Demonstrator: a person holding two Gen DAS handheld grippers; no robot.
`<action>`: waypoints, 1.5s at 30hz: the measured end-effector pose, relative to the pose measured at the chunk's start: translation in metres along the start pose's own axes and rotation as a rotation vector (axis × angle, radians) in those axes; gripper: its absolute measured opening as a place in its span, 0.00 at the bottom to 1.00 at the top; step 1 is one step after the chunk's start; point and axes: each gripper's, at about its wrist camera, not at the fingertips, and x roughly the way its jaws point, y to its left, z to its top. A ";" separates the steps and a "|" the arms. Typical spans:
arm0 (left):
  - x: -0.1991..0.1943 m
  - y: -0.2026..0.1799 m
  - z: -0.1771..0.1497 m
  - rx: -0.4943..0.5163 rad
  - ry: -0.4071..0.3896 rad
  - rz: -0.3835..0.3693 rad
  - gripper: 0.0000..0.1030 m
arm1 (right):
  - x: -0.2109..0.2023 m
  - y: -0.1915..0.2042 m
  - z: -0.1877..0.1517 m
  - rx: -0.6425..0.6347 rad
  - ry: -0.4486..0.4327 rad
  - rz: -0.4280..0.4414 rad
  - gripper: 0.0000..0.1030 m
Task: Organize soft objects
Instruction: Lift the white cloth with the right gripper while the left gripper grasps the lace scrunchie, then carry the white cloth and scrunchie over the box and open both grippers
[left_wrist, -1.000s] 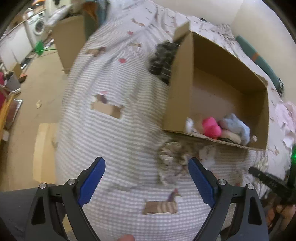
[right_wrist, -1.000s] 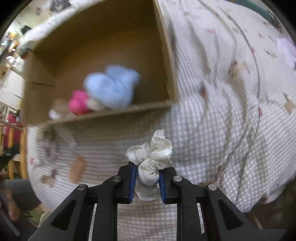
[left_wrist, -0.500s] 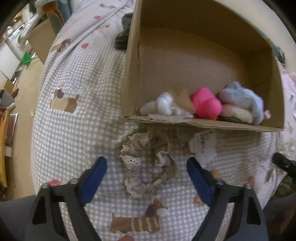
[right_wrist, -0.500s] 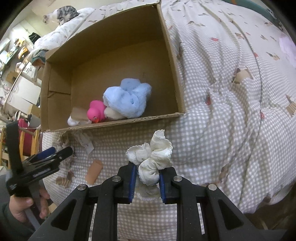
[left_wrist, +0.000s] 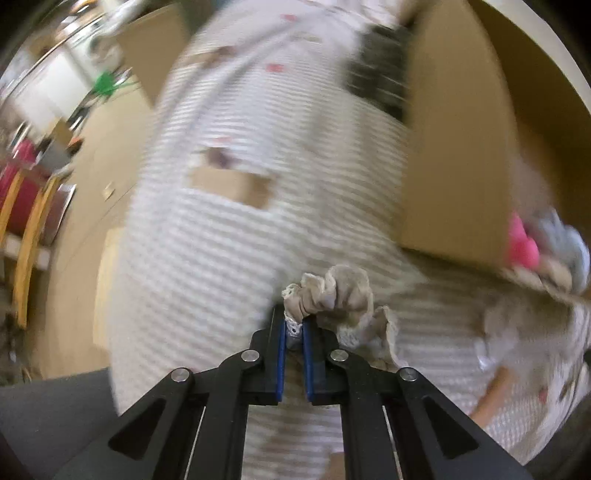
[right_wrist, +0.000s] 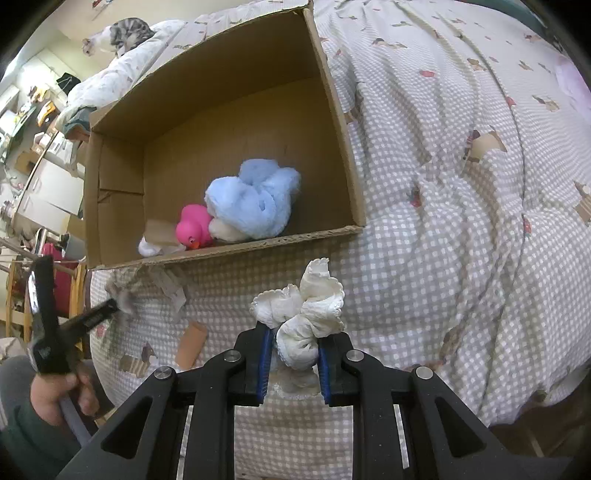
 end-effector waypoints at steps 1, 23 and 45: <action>-0.005 0.009 0.001 -0.036 -0.001 -0.017 0.07 | 0.000 -0.001 0.000 -0.001 0.001 -0.004 0.22; -0.156 -0.025 -0.005 0.102 -0.175 -0.304 0.07 | -0.087 -0.006 0.000 -0.009 -0.108 0.154 0.22; -0.148 -0.094 0.057 0.287 -0.307 -0.270 0.07 | -0.070 0.025 0.056 -0.115 -0.288 0.143 0.22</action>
